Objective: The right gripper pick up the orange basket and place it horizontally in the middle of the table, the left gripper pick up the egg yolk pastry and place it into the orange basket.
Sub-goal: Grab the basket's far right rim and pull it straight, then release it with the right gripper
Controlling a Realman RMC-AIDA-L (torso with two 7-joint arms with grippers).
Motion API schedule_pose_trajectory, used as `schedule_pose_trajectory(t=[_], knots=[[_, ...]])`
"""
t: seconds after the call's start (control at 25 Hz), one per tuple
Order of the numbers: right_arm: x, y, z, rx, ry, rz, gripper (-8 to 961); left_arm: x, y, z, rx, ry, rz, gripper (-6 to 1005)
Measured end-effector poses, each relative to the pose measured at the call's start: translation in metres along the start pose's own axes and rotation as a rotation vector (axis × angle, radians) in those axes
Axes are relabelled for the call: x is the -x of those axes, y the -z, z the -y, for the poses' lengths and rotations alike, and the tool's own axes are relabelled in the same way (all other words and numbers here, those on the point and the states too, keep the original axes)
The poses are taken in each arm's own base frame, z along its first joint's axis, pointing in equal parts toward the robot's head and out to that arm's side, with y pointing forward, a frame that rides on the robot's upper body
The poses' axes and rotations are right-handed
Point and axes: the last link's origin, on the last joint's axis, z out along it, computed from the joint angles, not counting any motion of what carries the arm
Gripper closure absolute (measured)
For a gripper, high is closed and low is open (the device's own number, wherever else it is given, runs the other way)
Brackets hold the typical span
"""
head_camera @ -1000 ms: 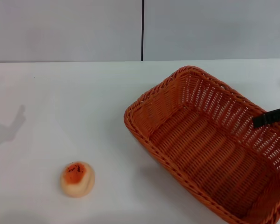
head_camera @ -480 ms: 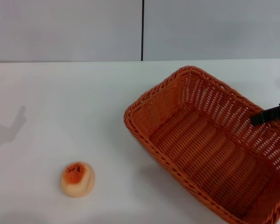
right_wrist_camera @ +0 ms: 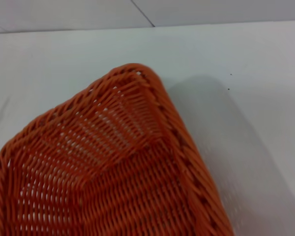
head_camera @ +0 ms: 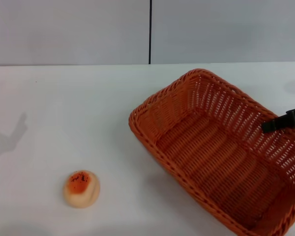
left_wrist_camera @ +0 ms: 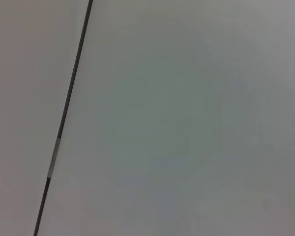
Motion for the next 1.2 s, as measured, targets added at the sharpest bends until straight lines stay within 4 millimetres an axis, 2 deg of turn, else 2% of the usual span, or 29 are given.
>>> schedule_pose_trajectory(t=[0.28, 0.52, 0.72, 0.8, 0.84, 1.0, 1.12, 1.2], knots=[[0.008, 0.005, -0.006, 0.0, 0.071, 0.005, 779, 0.001, 0.007, 0.001, -0.011, 0.002, 0.006, 175], [0.035, 0.01, -0.019, 0.011, 0.276, 0.038, 780, 0.001, 0.019, 0.003, -0.021, -0.004, 0.004, 176], [0.064, 0.012, -0.034, 0.026, 0.478, 0.083, 785, -0.001, 0.037, 0.001, -0.018, -0.009, -0.017, 176], [0.08, 0.007, -0.044, 0.041, 0.573, 0.086, 788, -0.002, 0.041, 0.001, -0.016, -0.013, -0.023, 176], [0.08, 0.007, -0.044, 0.041, 0.573, 0.086, 788, -0.004, 0.053, 0.002, -0.021, -0.024, -0.031, 176], [0.094, -0.004, -0.056, 0.045, 0.717, 0.076, 787, -0.005, 0.073, 0.0, -0.029, -0.024, -0.035, 176], [0.097, -0.01, -0.06, 0.045, 0.764, 0.065, 787, -0.004, 0.081, -0.003, -0.023, -0.021, -0.034, 177], [0.098, -0.021, -0.066, 0.043, 0.827, 0.031, 788, -0.003, 0.091, -0.006, -0.017, -0.019, -0.029, 177]])
